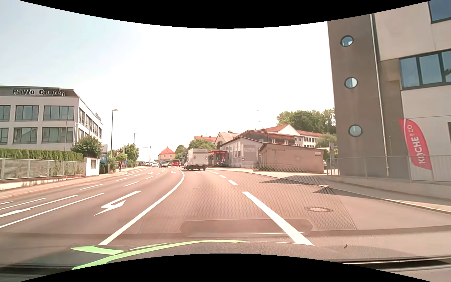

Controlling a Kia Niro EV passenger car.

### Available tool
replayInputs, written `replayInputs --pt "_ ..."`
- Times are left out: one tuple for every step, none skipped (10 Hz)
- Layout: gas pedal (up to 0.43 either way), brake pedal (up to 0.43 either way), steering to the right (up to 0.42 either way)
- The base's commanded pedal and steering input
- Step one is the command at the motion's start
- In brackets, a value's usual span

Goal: Follow the waypoints while adhering to traffic rules and regulations

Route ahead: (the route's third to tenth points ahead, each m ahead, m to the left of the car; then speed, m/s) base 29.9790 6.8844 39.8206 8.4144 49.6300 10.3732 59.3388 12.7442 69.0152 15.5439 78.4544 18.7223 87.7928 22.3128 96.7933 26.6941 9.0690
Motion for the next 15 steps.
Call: replayInputs --pt "0.0 0.0 -0.022" --pt "0.0 0.0 -0.023" --pt "0.0 0.043 -0.025" --pt "0.0 0.067 -0.026" --pt "0.0 0.091 -0.027" --pt "0.0 0.104 -0.03" --pt "0.0 0.104 -0.032" --pt "0.0 0.11 -0.034" --pt "0.0 0.11 -0.034" --pt "0.0 0.11 -0.036" --pt "0.0 0.116 -0.038" --pt "0.0 0.122 -0.037" --pt "0.0 0.128 -0.038" --pt "0.0 0.128 -0.038" --pt "0.0 0.128 -0.036"
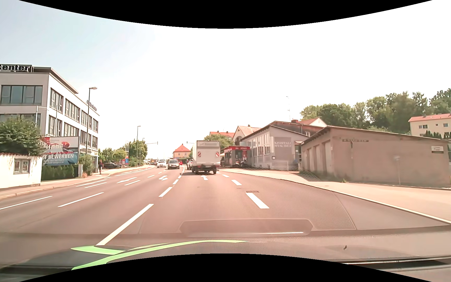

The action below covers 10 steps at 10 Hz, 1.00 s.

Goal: Follow the waypoints while adhering to traffic rules and regulations

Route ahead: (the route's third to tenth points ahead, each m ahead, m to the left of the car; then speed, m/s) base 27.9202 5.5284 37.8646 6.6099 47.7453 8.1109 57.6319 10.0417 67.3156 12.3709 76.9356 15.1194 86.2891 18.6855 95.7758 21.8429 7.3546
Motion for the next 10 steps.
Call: replayInputs --pt "0.0 0.128 -0.035" --pt "0.0 0.128 -0.035" --pt "0.0 0.128 -0.033" --pt "0.0 0.116 -0.029" --pt "0.0 0.116 -0.025" --pt "0.0 0.116 -0.026" --pt "0.0 0.116 -0.025" --pt "0.0 0.11 -0.025" --pt "0.0 0.116 -0.026" --pt "0.0 0.116 -0.026"
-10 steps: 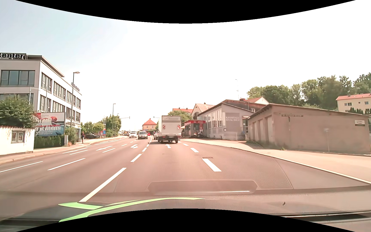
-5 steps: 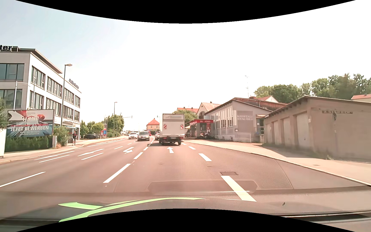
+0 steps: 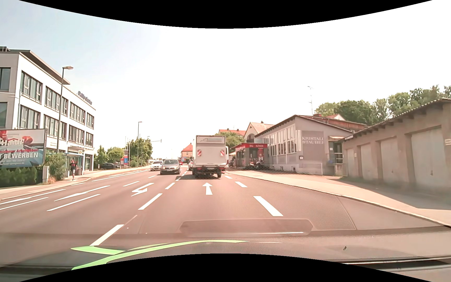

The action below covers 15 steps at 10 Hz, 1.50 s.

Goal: Follow the waypoints while adhering to traffic rules and regulations

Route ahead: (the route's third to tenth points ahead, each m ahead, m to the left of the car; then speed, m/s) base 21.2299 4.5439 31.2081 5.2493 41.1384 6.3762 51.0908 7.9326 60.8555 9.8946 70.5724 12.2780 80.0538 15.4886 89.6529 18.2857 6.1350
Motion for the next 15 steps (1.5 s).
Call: replayInputs --pt "0.0 0.116 -0.026" --pt "0.0 0.116 -0.026" --pt "0.0 0.0 -0.028" --pt "0.0 0.0 -0.029" --pt "0.0 0.0 -0.029" --pt "0.0 0.0 -0.03" --pt "0.0 0.0 -0.03" --pt "0.047 0.0 -0.031" --pt "0.138 0.0 -0.033" --pt "0.138 0.0 -0.035" --pt "0.138 0.0 -0.037" --pt "0.138 0.0 -0.038" --pt "0.138 0.0 -0.038" --pt "0.138 0.0 -0.041" --pt "0.138 0.0 -0.045"
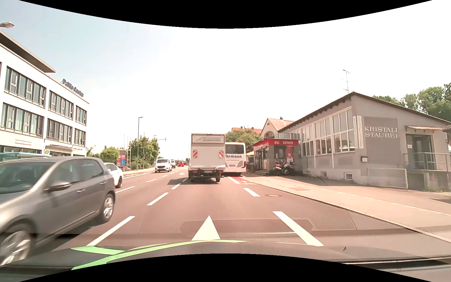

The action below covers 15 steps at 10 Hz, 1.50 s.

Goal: Follow the waypoints while adhering to traffic rules and regulations

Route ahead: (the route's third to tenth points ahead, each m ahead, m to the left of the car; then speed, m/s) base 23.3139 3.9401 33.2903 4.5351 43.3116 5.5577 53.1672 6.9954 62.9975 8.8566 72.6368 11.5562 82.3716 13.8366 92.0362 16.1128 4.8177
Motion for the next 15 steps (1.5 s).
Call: replayInputs --pt "0.138 0.0 -0.048" --pt "0.138 0.0 -0.049" --pt "0.138 0.0 -0.05" --pt "0.138 0.0 -0.051" --pt "0.138 0.0 -0.053" --pt "0.138 0.0 -0.053" --pt "0.138 0.0 -0.054" --pt "0.138 0.0 -0.055" --pt "0.177 0.0 -0.056" --pt "0.268 0.0 -0.056" --pt "0.268 0.0 -0.055" --pt "0.268 0.0 -0.055" --pt "0.268 0.0 -0.054" --pt "0.268 0.0 -0.054" --pt "0.268 0.0 -0.051"
